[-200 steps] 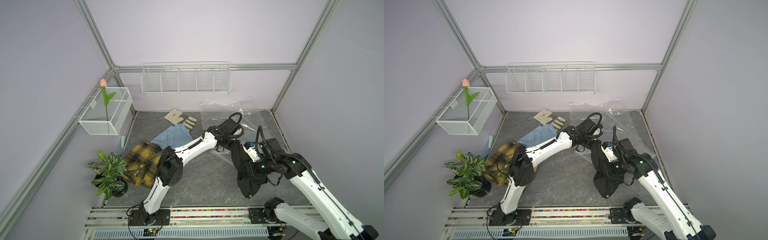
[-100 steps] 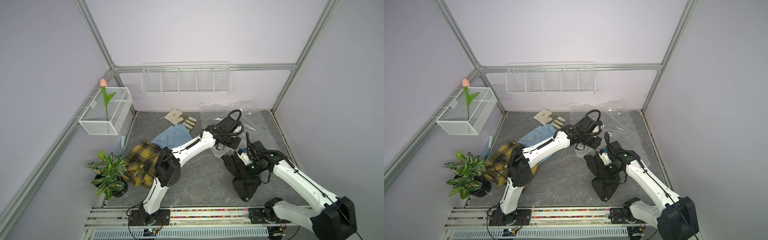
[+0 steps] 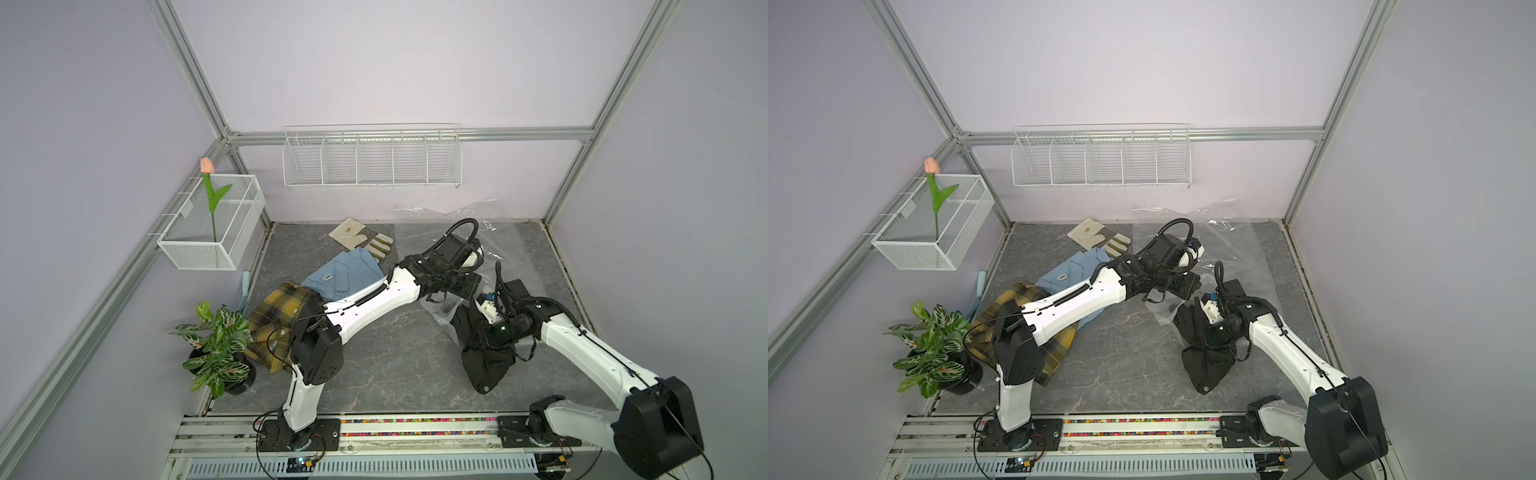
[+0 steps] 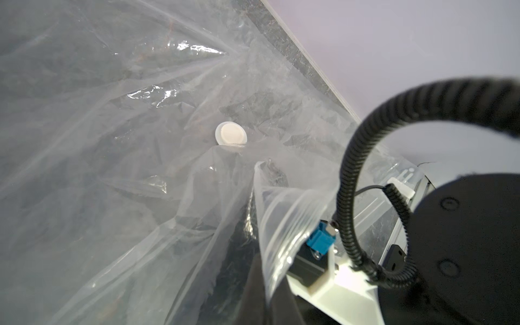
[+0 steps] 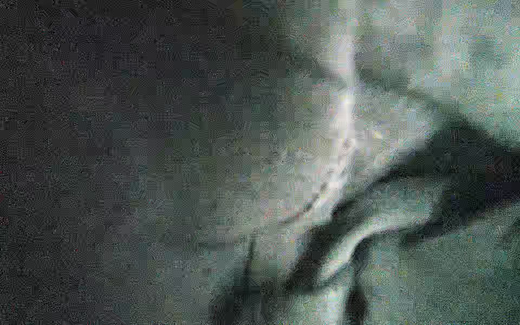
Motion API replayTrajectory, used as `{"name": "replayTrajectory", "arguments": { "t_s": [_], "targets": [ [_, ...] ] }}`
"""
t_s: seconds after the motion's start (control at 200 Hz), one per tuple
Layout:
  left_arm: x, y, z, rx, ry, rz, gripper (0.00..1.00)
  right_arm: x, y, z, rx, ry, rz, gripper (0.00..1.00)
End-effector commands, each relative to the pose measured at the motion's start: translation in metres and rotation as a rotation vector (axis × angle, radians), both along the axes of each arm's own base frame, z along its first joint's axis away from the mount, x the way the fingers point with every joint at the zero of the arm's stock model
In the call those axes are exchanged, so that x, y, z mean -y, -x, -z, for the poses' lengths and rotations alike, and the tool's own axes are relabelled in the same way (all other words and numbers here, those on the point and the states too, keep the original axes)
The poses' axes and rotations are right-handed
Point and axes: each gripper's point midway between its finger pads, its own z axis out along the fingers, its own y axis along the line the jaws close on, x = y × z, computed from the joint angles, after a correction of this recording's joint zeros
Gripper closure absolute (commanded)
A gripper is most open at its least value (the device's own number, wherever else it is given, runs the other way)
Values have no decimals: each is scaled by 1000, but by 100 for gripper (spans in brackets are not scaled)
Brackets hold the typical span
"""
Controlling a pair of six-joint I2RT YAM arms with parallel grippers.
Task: Place the folded shirt into the vacuum bag
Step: Place the shirt in the vacuum bag.
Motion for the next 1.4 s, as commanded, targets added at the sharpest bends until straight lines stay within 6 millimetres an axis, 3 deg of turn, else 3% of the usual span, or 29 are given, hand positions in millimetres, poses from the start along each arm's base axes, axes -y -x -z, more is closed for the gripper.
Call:
{"name": "replayTrajectory", "arguments": {
  "t_s": [0.0,0.13,0.4,0.455,0.605,0.675,0.745,0.86,1.015,1.08,1.26,1.32,1.4],
  "targets": [
    [5,3,-20,35,62,-1,100,-6,1,7,-29,-44,9,93],
    [3,4,-10,31,42,-2,100,-5,-1,2,-10,-45,19,93],
    [10,16,-2,23,38,33,100,-17,-25,-51,143,-111,15,93],
    [10,18,-7,27,50,33,100,-16,-26,-44,130,-100,16,93],
    [3,21,-36,54,114,13,100,-2,-21,12,37,0,63,93],
    [-1,22,-37,55,114,10,100,4,-23,25,45,29,93,93],
    [-2,25,-28,37,100,15,100,5,-28,24,77,33,103,93],
    [-1,30,-7,-1,69,26,100,1,-42,6,135,36,74,92],
    [3,40,-5,-6,72,39,100,-9,-67,-24,234,24,50,90],
    [3,40,-5,-6,72,34,100,-9,-72,-16,229,37,56,87],
    [1,39,-11,9,77,28,100,10,-60,43,137,103,122,81],
    [1,39,-11,7,76,30,100,10,-61,41,144,97,127,80],
    [2,39,-5,-2,65,33,100,4,-67,21,174,62,118,80]
  ]
}}
